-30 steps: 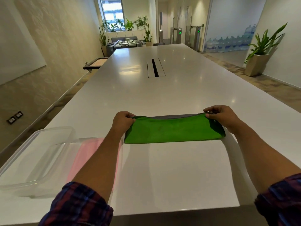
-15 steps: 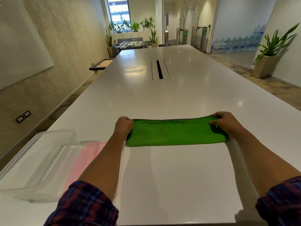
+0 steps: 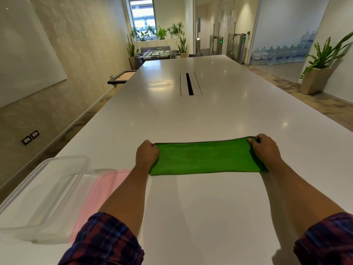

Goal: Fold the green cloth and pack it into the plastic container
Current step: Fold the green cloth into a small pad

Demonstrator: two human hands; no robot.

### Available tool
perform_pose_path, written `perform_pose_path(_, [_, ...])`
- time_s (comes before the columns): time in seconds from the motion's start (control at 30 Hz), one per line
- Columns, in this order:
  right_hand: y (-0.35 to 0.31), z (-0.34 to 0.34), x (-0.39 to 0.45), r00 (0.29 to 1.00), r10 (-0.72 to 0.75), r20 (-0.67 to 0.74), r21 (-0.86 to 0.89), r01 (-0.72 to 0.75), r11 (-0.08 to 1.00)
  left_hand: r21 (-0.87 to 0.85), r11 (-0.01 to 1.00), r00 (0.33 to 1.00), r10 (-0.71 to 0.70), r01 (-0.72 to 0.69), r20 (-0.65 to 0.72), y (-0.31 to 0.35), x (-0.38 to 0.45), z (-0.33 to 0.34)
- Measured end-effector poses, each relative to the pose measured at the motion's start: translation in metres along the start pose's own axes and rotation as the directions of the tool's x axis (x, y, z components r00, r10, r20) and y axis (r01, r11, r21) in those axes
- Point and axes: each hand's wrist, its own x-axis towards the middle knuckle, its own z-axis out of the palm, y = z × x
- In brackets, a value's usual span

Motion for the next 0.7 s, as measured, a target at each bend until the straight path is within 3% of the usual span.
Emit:
perform_pose_path(0.27, [0.003,0.01,-0.005,0.991,-0.087,-0.105,-0.053,0.082,0.995,0.162,0.986,0.998,0.044,-0.037,-0.037,0.003,-0.009,0.009])
perform_pose_path(0.47, [0.007,0.007,0.002,0.995,-0.057,-0.081,-0.066,0.051,0.996,0.487,0.865,0.988,0.154,-0.123,-0.024,0.004,-0.02,0.014])
perform_pose_path(0.7, [0.009,0.009,0.003,0.997,-0.038,-0.072,-0.088,0.031,0.996,0.54,0.836,0.989,0.141,-0.098,-0.038,0.002,-0.02,0.011])
